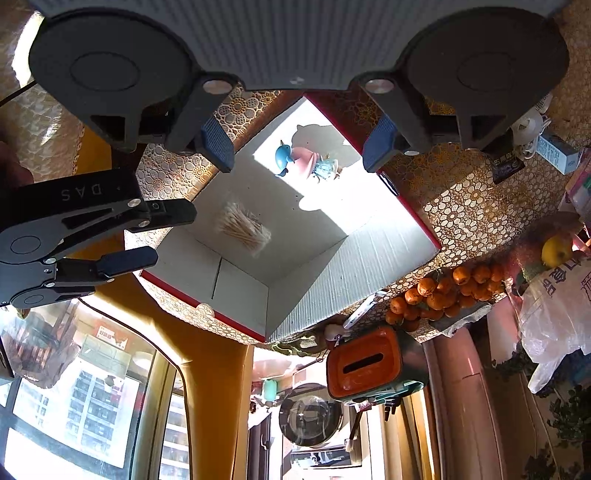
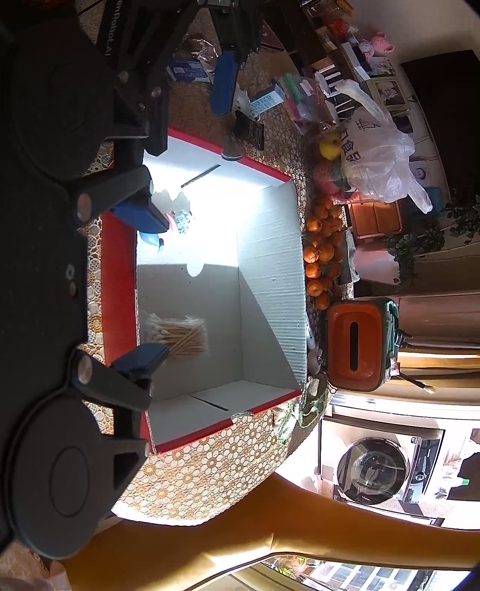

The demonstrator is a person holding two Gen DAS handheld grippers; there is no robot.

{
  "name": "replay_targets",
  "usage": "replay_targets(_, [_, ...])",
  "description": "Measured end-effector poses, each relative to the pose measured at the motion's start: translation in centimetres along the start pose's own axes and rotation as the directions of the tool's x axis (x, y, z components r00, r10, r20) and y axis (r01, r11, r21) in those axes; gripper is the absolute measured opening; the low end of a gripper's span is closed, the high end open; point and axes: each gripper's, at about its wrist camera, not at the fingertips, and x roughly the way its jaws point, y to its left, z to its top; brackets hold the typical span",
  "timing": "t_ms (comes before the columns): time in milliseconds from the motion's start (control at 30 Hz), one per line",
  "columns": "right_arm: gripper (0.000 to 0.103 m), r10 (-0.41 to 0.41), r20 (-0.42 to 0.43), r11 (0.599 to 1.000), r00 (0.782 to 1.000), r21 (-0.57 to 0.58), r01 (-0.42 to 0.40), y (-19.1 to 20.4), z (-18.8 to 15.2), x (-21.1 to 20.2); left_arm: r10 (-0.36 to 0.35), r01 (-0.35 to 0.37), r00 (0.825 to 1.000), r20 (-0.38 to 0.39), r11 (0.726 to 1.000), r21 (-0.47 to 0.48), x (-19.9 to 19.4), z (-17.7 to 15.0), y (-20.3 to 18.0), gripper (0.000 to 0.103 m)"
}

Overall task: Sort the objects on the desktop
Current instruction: 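Open the left tool to drop the toy while the right tool releases the swabs in the box, then withdraw both tools from the box back over the table items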

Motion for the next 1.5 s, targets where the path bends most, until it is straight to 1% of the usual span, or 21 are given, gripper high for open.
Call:
replay_targets(33, [0.066,-0.004,0.003,1.000,1.000,-0.008,0.004,0.3,-0.1,-0.1,0.003,-0.003,1.000,0.003,1.000,-0.004,-0.3,-0.2,0.1,0.076])
replay_targets(133, [0.068,0.005,0.011,1.000,1.000,-0.009,-0.005,0.8,-0.5,-0.5,-0.002,0.002,1.000,0.017,1.000,-0.023,-1.4,-0.9,0.6,0.082])
replay_targets(267, [0.070,0.018,0.030,1.000,0.999,-0.013,-0.018,1.7,-1.0,-1.2,0.005,-0.004,1.000,0.030,0.999,-0.043,-2.6,-1.8,1.2,0.083])
replay_targets(500, [0.075,0.047,0.050,0.999,0.998,-0.030,-0.045,3.4,-1.6,-2.5,0.013,-0.009,0.998,0.054,0.997,-0.071,-4.3,-3.3,2.3,0.090])
replay_targets(533, [0.076,0.053,0.052,0.998,0.997,-0.036,-0.052,3.7,-1.7,-2.6,0.013,-0.008,0.998,0.057,0.997,-0.076,-4.5,-3.5,2.4,0.093])
replay_targets(567, [0.077,0.059,0.055,0.998,0.997,-0.040,-0.057,4.1,-1.8,-2.8,0.014,-0.009,0.998,0.060,0.997,-0.079,-4.7,-3.8,2.6,0.099])
replay_targets(600, [0.078,0.064,0.059,0.997,0.996,-0.044,-0.061,4.4,-1.9,-3.0,0.018,-0.013,0.998,0.065,0.997,-0.080,-4.9,-4.1,2.7,0.100])
replay_targets(667, [0.083,0.070,0.071,0.997,0.995,-0.047,-0.067,5.0,-2.1,-3.2,0.020,-0.014,0.997,0.073,0.996,-0.085,-5.4,-4.6,3.0,0.101])
replay_targets(800, [0.086,0.093,0.078,0.995,0.993,-0.049,-0.089,6.1,-2.4,-3.3,0.027,-0.018,0.996,0.090,0.995,-0.098,-6.6,-5.7,3.8,0.101])
replay_targets(867, [0.092,0.103,0.087,0.993,0.991,-0.059,-0.098,6.9,-2.5,-3.4,0.032,-0.021,0.995,0.099,0.994,-0.103,-7.1,-6.2,4.2,0.102])
replay_targets(933, [0.095,0.119,0.104,0.991,0.987,-0.067,-0.112,7.6,-2.6,-3.5,0.039,-0.027,0.993,0.108,0.994,-0.106,-7.8,-6.8,4.8,0.102])
replay_targets(1067, [0.096,0.144,0.125,0.988,0.982,-0.071,-0.135,8.8,-2.7,-3.5,0.065,-0.050,0.991,0.117,0.991,-0.125,-8.8,-8.1,5.9,0.102])
replay_targets(1200, [0.096,0.162,0.125,0.985,0.979,-0.082,-0.153,10.0,-2.7,-3.3,0.096,-0.077,0.987,0.129,0.986,-0.146,-9.9,-9.4,7.0,0.102])
replay_targets(1433, [0.096,0.198,0.126,0.977,0.972,-0.100,-0.186,12.3,-2.7,-3.2,0.120,-0.090,0.981,0.149,0.977,-0.195,-11.7,-11.5,8.8,0.102])
replay_targets(1500, [0.096,0.209,0.124,0.975,0.970,-0.110,-0.195,13.0,-2.7,-3.2,0.144,-0.112,0.978,0.152,0.973,-0.202,-12.2,-12.1,9.2,0.102])
